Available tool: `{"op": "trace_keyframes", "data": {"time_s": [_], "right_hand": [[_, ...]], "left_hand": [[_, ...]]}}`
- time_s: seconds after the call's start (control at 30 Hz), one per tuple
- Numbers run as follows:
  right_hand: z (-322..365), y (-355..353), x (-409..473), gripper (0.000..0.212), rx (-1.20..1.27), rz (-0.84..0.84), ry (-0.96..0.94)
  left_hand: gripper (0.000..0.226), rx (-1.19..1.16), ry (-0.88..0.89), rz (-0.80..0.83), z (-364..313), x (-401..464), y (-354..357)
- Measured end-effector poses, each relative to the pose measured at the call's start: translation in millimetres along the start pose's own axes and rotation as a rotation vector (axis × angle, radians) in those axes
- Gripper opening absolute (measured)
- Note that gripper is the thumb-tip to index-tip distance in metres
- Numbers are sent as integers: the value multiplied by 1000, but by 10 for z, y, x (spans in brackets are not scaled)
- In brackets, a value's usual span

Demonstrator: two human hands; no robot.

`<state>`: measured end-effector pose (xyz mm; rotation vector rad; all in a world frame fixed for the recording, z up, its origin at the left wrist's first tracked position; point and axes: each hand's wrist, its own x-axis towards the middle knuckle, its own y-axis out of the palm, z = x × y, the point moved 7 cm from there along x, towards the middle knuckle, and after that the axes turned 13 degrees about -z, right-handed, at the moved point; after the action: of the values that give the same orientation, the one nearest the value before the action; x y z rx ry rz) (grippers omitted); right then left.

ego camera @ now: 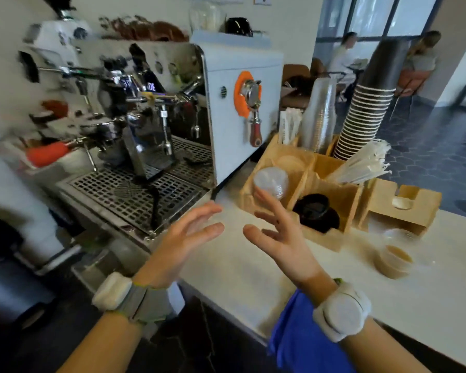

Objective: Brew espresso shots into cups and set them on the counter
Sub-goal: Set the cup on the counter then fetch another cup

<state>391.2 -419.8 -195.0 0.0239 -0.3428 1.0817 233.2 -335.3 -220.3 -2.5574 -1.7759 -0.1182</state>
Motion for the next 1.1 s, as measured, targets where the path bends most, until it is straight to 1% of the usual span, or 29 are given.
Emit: {"op": "trace_keyframes", "data": {"time_s": [0.03,0.1,0.3,0.33,0.4,0.57,0.6,0.67,0.7,0.73,0.8,0.83,0.9,0.93,1.03,1.1], "right_hand": [[77,339,-3,65,11,30,-15],[131,638,-15,66,14,66,-31],[301,1838,-33,63,107,178,-30],[317,1913,-30,62,137,190,-35],[373,2295,-53,59,187,255,-38],[406,3129,-51,59,202,369,-30],[391,3296,-22,59,216,374,-25],[404,3418,29,59,195,385,-32],[363,3964,198,59,212,408,-30],[354,4093,250,60,207,408,-16],[387,4115,314,60,201,407,-11],[345,4342,436,61,209,395,-27],[327,4398,500,61,203,387,-29],[348,4392,520,61,202,391,-23],[277,4689,791,62,195,354,-23],[240,4867,993,62,197,306,-7]], "left_hand": [[54,-5,21,-35,-51,-16,-349],[49,-12,20,-55,-64,-7,-658],[56,93,78,-164,-121,-148,-1893],[57,102,73,-166,-111,-150,-1972],[57,100,57,-210,-86,-224,-2342],[58,106,27,-350,-17,-334,-3186],[58,114,21,-371,0,-336,-3347],[54,133,12,-394,9,-318,-3468],[51,140,-10,-414,92,-157,-3959],[49,148,-10,-402,101,-106,-4056],[46,152,-20,-410,80,-45,-4066],[46,149,-20,-409,106,89,-4257],[44,145,-23,-382,66,163,-4229],[47,140,-18,-380,52,196,-4215],[60,121,-33,-353,35,511,-4407],[64,103,-40,-336,48,765,-4550]]}}
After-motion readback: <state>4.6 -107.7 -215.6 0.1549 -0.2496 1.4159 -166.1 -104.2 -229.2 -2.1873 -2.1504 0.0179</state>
